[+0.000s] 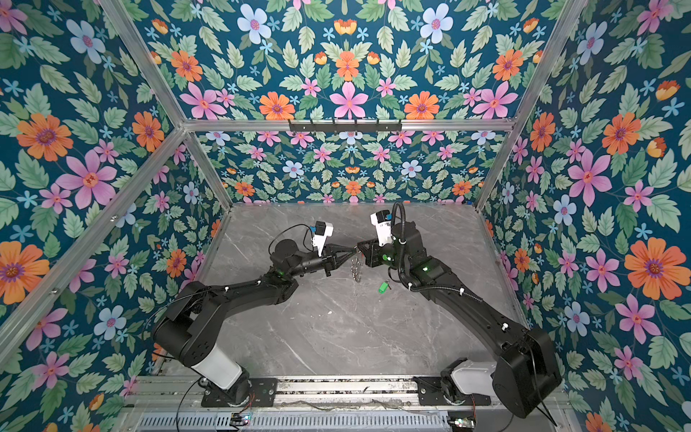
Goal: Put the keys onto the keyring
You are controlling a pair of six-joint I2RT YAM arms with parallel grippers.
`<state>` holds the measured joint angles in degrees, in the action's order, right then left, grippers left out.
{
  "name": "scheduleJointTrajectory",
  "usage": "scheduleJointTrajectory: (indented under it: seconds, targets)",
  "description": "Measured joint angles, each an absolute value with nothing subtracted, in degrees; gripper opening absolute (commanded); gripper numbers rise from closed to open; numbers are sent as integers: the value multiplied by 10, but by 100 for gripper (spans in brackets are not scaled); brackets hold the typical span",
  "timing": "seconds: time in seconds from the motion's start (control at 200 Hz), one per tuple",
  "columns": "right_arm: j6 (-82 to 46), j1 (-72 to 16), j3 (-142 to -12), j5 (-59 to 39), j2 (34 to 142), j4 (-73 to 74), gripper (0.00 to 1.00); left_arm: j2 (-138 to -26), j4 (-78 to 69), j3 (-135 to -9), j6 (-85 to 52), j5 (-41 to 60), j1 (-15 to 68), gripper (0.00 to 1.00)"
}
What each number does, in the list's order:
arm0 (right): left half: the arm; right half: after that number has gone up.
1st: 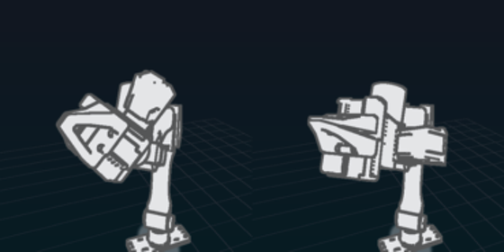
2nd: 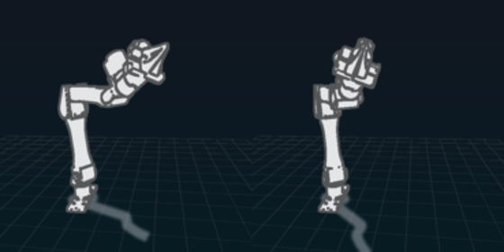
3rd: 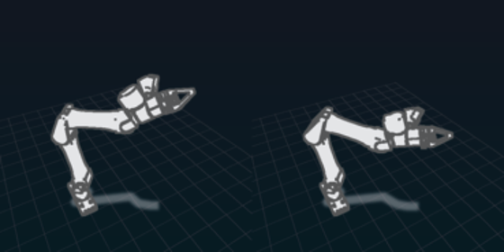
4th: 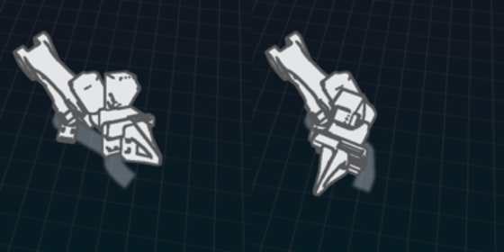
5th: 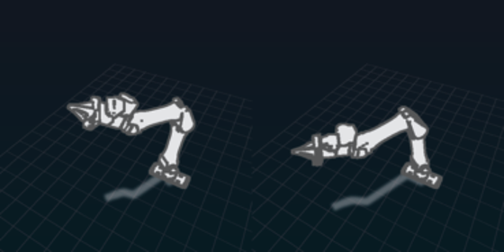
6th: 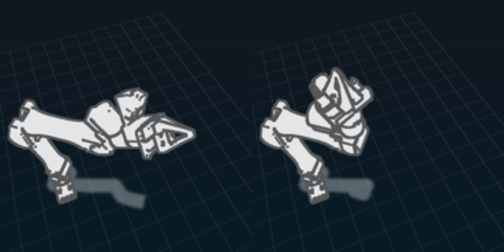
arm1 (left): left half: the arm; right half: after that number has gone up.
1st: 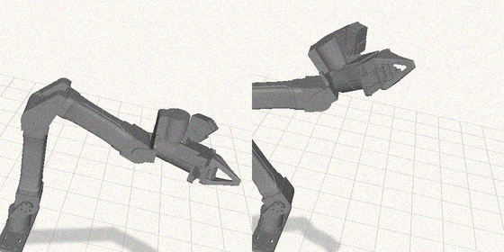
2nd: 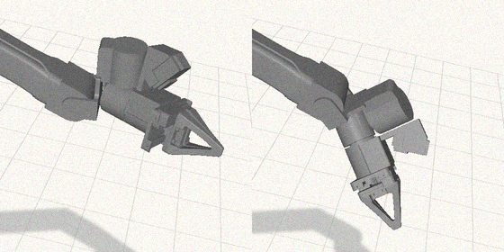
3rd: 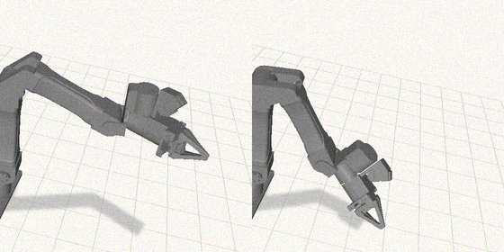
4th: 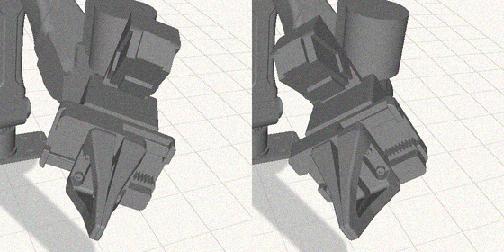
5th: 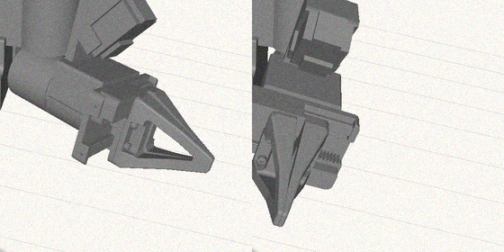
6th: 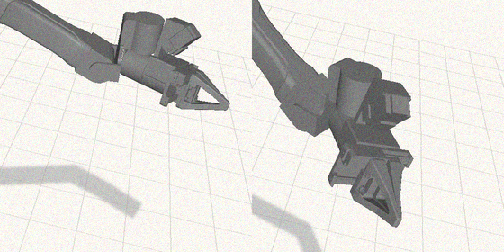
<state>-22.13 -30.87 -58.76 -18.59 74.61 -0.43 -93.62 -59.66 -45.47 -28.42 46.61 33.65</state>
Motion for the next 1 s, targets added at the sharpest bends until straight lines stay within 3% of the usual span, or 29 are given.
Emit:
scheduleJointTrajectory:
  seconds: [0.13,0.28,0.52,0.68,1.0]
  targets:
    - [-220,-309,-591,-193,752,-1,0,-936,-595,-455,-293,472,336,0]
    - [-220,-309,-592,-207,755,4,0,-938,-597,-455,-301,475,337,0]
    - [-219,-300,-594,-242,755,10,17,-938,-612,-453,-318,479,329,0]
    - [-242,-254,-578,-265,748,15,19,-938,-635,-452,-331,479,323,0]
    - [-287,-236,-576,-421,769,73,23,-949,-660,-471,-375,497,318,0]
